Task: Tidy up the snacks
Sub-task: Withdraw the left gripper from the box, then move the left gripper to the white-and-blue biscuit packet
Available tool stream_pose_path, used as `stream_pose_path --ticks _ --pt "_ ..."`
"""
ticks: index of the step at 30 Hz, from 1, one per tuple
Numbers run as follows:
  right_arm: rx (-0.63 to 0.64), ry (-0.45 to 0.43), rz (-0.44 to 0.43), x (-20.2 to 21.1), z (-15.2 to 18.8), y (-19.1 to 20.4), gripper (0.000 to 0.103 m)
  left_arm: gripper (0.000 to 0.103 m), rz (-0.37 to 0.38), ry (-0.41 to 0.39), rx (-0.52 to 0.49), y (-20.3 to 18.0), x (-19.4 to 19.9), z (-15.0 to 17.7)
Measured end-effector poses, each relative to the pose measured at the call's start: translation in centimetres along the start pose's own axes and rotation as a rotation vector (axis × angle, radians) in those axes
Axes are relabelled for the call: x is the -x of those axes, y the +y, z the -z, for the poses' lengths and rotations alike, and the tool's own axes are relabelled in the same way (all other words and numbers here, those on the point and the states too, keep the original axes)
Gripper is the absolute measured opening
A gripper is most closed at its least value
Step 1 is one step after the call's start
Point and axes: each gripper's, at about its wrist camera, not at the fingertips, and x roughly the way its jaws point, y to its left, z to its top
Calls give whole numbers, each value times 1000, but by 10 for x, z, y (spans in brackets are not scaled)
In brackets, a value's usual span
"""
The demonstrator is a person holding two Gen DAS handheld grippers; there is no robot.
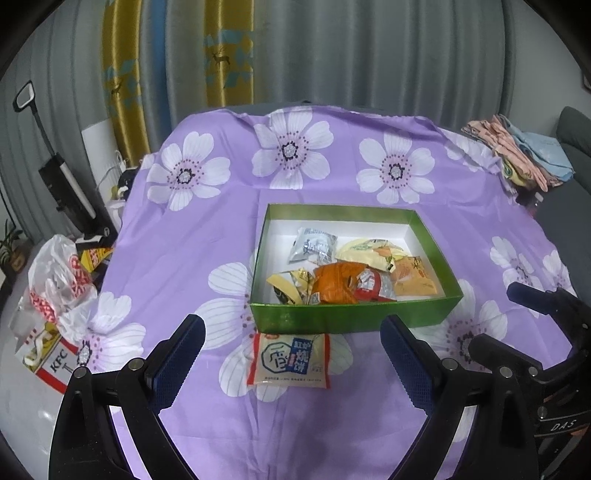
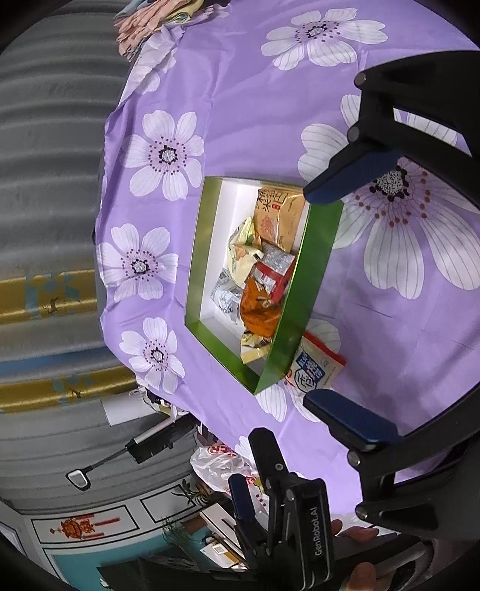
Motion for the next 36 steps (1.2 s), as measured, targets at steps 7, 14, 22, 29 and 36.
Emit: stream_pose_path --ticks 7,14,22,29,36 --pt "16 26 -20 -7 5 11 101 96 0 8 -4 3 -1 8" --pt "26 51 -30 -17 7 17 101 96 2 18 -4 6 -5 12" --pt "33 83 -33 -31 10 21 101 96 2 44 0 12 -18 18" --pt "30 119 -44 -47 16 25 101 96 28 88 32 23 -34 24" --pt "37 183 -55 -72 27 30 101 96 25 179 129 55 -63 40"
